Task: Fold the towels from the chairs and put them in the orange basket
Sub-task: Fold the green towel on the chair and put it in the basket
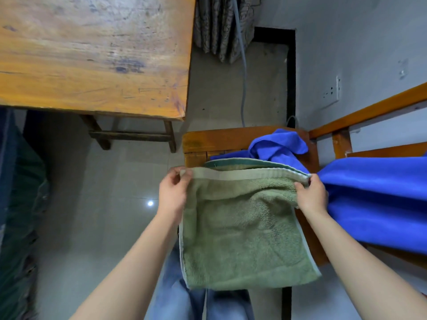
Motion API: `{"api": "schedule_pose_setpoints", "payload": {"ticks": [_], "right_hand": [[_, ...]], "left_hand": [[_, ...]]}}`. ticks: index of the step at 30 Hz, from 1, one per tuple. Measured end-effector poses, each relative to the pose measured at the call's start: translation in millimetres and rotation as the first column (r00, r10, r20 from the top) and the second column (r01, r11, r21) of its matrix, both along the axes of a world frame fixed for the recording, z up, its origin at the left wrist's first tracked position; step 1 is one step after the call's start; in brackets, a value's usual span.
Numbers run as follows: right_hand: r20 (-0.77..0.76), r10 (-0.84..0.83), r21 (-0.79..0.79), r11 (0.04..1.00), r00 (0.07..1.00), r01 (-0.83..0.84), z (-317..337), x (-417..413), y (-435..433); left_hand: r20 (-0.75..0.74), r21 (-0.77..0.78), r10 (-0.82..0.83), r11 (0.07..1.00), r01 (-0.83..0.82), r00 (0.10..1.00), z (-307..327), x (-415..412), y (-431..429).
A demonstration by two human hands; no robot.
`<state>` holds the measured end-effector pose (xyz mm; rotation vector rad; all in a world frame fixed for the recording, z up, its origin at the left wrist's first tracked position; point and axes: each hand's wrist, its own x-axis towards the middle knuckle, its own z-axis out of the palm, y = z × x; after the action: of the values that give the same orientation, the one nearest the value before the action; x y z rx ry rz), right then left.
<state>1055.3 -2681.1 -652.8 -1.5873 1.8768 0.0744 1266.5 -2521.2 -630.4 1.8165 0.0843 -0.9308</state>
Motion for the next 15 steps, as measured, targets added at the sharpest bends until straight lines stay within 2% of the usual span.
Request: {"api": "schedule_pose_setpoints", "payload": {"ticks": [5,8,11,12,13,14,15], "right_hand": [[-0.015,0.037,0.011,0.999,0.999,-0.037,-0.7,-0.7,-0.4],[-0.026,0.05,0.016,0.999,0.998,-0.05,-1.8,-0.4,-2.6],[-0.037,0.046,0.023,0.999,0.998,-0.045,-1.8,0.0,-2.3],[-0.036,0.044,0.025,0.999,0.998,-0.043,-1.8,0.1,-1.7],[-0.038,0.042,0.029,0.999,0.998,-0.041,-1.7,0.1,-0.9],[-0.04,0.045,0.032,0.999,0.998,-0.044,-1.5,0.1,0.2],[-0.041,0.052,0.032,0.998,0.998,-0.051,-1.8,0.0,1.1]], "left_hand": [[-0.186,0.265,-0.11,0.951,0.157,0.976,-45.4,16.1,-8.9],[-0.244,0.268,-0.099,0.949,0.165,0.965,-41.9,12.7,-18.2],[-0.28,0.135,-0.118,0.978,0.161,0.953,-24.1,-1.4,-19.1],[-0.216,0.086,-0.187,0.974,0.21,0.958,-18.4,-7.7,-15.4],[-0.08,0.066,-0.299,0.95,0.304,0.951,-13.4,-15.1,-9.8],[0.146,0.083,-0.433,0.901,0.425,0.89,-12.0,-23.1,-2.0],[0.409,0.165,-0.566,0.818,0.551,0.716,-11.5,-31.4,6.1]]}}
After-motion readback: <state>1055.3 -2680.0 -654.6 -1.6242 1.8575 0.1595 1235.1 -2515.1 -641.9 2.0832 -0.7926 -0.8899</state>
